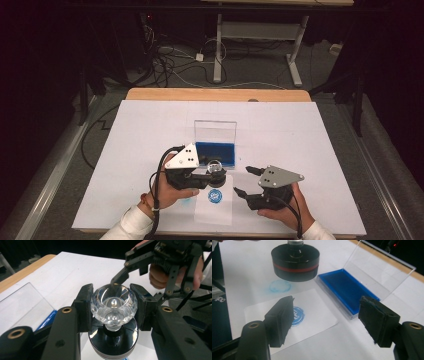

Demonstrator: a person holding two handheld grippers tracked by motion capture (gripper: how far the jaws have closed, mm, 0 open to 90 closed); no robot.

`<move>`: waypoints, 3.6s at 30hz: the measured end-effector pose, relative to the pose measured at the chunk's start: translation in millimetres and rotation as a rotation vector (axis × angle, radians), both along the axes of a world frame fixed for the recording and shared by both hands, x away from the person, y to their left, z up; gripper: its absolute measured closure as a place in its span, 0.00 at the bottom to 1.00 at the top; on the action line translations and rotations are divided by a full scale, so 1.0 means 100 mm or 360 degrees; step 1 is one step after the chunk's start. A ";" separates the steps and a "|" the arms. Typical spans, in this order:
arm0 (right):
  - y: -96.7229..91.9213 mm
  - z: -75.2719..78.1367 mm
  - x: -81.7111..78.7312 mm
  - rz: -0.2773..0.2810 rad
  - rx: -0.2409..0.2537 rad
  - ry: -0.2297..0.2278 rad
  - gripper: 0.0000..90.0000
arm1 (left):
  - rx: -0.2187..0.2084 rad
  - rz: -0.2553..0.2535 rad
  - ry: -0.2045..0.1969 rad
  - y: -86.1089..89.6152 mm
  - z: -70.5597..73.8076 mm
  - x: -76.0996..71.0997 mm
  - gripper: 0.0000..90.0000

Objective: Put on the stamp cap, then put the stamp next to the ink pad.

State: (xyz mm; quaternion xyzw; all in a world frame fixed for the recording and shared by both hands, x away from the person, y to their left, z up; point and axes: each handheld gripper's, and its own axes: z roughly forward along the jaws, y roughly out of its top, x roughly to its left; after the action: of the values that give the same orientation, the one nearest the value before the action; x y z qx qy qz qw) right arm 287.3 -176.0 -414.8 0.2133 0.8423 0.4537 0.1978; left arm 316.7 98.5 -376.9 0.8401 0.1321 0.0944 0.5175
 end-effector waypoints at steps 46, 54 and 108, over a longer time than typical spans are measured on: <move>-0.54 -0.05 -0.15 -0.0344 -0.0043 -0.0189 0.20 | 0.0110 0.0203 -0.0101 0.38 0.04 0.05 0.61; -0.61 -0.07 -0.20 -0.0366 -0.0030 -0.0196 0.20 | 0.0109 0.0227 -0.0105 0.43 0.03 0.11 0.61; -0.62 -0.14 -0.14 -0.0360 -0.0085 -0.0125 0.21 | 0.0109 0.0497 -0.0007 0.78 -0.05 0.65 0.61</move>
State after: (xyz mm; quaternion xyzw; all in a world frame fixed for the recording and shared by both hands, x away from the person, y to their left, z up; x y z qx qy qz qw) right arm 272.9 -238.3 -428.6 0.2837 0.8163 0.4139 0.2862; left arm 382.1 176.2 -381.9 0.8263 0.2567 0.1800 0.4680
